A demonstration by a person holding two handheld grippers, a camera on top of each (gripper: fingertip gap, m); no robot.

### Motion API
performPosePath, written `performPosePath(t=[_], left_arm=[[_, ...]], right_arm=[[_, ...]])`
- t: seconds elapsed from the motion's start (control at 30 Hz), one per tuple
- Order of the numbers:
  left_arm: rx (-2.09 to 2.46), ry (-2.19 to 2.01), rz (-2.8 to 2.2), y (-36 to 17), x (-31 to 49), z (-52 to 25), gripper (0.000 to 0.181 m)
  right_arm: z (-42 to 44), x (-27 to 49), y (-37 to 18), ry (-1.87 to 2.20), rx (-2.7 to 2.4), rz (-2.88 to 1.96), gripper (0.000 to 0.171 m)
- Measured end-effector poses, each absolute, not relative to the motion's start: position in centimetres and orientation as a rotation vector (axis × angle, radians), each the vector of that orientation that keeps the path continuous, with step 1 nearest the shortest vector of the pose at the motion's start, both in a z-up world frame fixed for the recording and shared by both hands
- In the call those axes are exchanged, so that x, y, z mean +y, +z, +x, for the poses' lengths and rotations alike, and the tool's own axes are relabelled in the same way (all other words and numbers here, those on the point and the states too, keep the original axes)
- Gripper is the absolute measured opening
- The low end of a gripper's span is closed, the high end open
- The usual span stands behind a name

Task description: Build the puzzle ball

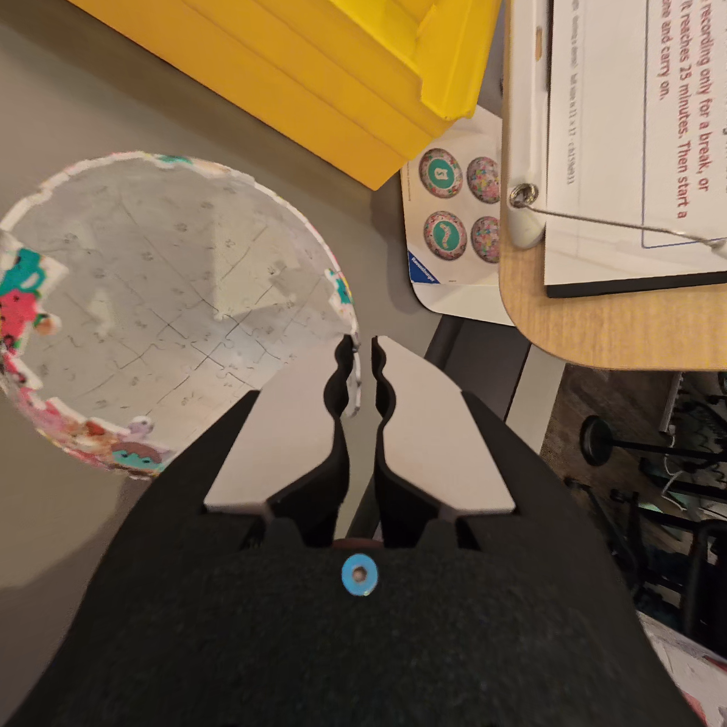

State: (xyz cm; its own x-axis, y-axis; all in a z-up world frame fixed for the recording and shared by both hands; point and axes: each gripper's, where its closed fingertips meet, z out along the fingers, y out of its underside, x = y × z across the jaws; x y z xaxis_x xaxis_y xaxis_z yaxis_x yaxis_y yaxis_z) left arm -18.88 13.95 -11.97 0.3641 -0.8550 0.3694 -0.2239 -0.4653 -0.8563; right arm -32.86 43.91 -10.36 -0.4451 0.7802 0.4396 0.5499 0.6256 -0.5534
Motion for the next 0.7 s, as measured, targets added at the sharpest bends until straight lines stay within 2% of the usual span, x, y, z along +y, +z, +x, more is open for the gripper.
performPosePath(t=[0.7], left_arm=[[0.929, -1.123, -1.896, -11.77, 13.77, -18.94, 0.026]], right_arm=[[-32.83, 43.73, -10.70, 0.456, -2.187, -1.072, 0.003]])
